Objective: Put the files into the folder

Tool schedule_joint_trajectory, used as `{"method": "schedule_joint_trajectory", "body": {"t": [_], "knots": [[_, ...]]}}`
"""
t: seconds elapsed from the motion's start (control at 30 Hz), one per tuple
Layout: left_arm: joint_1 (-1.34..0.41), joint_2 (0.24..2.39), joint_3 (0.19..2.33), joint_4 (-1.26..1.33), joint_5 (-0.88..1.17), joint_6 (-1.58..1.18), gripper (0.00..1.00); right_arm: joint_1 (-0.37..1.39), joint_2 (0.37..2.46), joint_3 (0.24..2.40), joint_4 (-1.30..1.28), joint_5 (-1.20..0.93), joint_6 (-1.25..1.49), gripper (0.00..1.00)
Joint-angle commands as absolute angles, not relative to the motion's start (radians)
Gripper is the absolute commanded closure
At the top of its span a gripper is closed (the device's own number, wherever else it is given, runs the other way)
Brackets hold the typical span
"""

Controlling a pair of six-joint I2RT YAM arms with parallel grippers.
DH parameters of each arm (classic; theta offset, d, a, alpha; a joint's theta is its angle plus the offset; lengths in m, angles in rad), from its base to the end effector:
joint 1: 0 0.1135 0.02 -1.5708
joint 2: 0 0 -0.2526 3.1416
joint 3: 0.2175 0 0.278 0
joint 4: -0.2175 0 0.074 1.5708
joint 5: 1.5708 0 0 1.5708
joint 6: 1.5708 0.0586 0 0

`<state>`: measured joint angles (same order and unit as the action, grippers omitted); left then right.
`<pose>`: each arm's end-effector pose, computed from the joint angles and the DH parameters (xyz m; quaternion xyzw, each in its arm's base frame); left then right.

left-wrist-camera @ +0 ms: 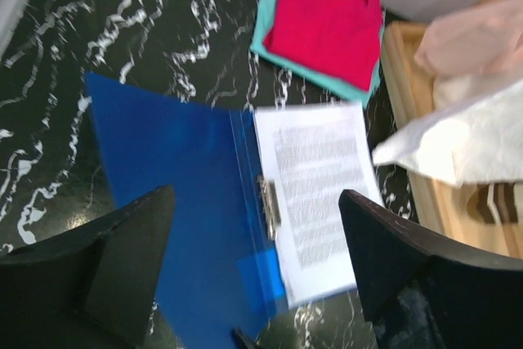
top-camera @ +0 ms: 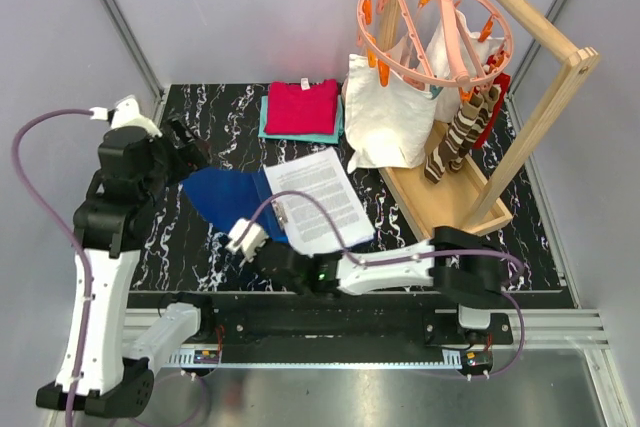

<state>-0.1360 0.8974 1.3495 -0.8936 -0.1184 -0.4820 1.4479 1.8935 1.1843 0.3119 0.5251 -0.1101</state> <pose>0.1990 -0.0203 0.4270 -0.1763 0.8253 -0.1148 0.5241 0.0856 0.4531 0.1736 -0.4627 0.6732 0.1620 0.5535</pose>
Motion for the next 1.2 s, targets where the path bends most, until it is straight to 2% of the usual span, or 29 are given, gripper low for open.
{"method": "schedule_joint_trajectory", "body": {"t": [0.0,0.2,0.4,0.6,0.73,0.9,1.0,1.1,1.17], "knots": [[-0.132,0.83,1.44,-0.888,-0.27,-0.492,0.1,1.339,1.671,1.068,0.428,0.158,0.355,1.0],[-0.13,0.81,1.433,-0.861,-0.273,-0.472,0.08,1.293,1.644,1.033,0.546,-0.05,0.533,1.0],[-0.132,0.807,1.388,-0.85,-0.262,-0.46,0.07,1.141,1.687,0.844,0.805,-0.228,0.829,1.0],[-0.13,0.83,1.333,-0.816,-0.218,-0.469,0.08,0.997,1.73,0.75,0.84,-0.267,0.983,1.0],[-0.13,0.862,1.315,-0.811,-0.175,-0.472,0.08,0.904,1.802,0.854,0.617,-0.35,1.026,1.0],[-0.132,0.894,1.295,-0.801,-0.13,-0.466,0.08,0.816,1.951,0.96,0.485,-0.539,1.048,1.0],[-0.132,0.903,1.278,-0.801,-0.103,-0.462,0.08,0.775,2.046,1.093,0.327,-0.63,0.962,1.0],[-0.132,0.907,1.246,-0.785,-0.06,-0.459,0.06,0.756,2.088,1.207,0.132,-0.617,0.843,1.0],[-0.13,0.92,1.238,-0.785,-0.011,-0.446,0.06,0.756,2.089,1.291,0.028,-0.589,0.74,0.95]]}}
